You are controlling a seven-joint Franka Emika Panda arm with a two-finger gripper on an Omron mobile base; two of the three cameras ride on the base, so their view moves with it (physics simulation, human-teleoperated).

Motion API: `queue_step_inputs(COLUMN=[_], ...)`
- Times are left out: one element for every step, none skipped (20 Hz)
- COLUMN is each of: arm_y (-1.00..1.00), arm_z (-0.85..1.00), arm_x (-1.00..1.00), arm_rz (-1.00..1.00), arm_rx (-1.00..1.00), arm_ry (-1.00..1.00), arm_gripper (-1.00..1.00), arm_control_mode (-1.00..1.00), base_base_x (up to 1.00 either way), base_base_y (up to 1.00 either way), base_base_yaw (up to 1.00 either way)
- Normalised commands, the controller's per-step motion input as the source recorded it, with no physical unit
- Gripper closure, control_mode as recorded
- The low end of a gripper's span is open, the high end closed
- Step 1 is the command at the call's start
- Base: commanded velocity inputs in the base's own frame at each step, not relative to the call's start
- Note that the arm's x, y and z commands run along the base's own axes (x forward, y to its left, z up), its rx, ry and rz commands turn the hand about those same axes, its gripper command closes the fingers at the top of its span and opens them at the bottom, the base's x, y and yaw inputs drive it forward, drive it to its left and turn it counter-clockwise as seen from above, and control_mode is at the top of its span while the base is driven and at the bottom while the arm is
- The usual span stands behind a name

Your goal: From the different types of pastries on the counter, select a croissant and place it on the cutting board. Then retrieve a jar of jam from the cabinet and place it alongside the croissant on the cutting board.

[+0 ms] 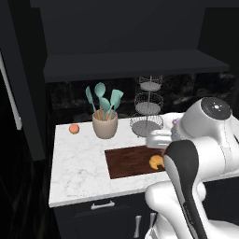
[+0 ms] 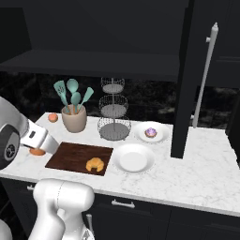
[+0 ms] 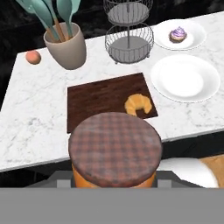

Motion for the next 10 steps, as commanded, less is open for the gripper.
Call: queue_step_inputs(arm_y=[0.0,0.0,0.0,0.0,0.0,0.0,0.0,0.0,0.0,0.0], arm_z=[-0.46,-0.46,-0.5,-0.52,-0.53,-0.52,-0.51,-0.48,-0.51,-0.53], arm_x=[0.09,0.05,0.03,0.04,0.0,0.0,0.0,0.0,0.01,0.0], arm_rz=[0.05,0.05,0.05,0.05,0.05,0.05,0.04,0.05,0.05,0.05], arm_rx=[-0.05,-0.06,-0.07,-0.08,-0.08,-0.06,-0.05,-0.07,-0.05,-0.05], arm_ry=[-0.17,-0.19,-0.22,-0.22,-0.23,-0.2,-0.19,-0.23,-0.2,-0.22], arm_gripper=[1.0,1.0,1.0,1.0,1.0,1.0,1.0,1.0,1.0,1.0], arm_control_mode=[-1.0,-1.0,-1.0,-1.0,-1.0,-1.0,-1.0,-1.0,-1.0,-1.0], base_base_x=[0.0,0.0,0.0,0.0,0.0,0.0,0.0,0.0,0.0,0.0], base_base_y=[0.0,0.0,0.0,0.0,0.0,0.0,0.0,0.0,0.0,0.0], base_base_yaw=[0.0,0.0,0.0,0.0,0.0,0.0,0.0,0.0,0.0,0.0])
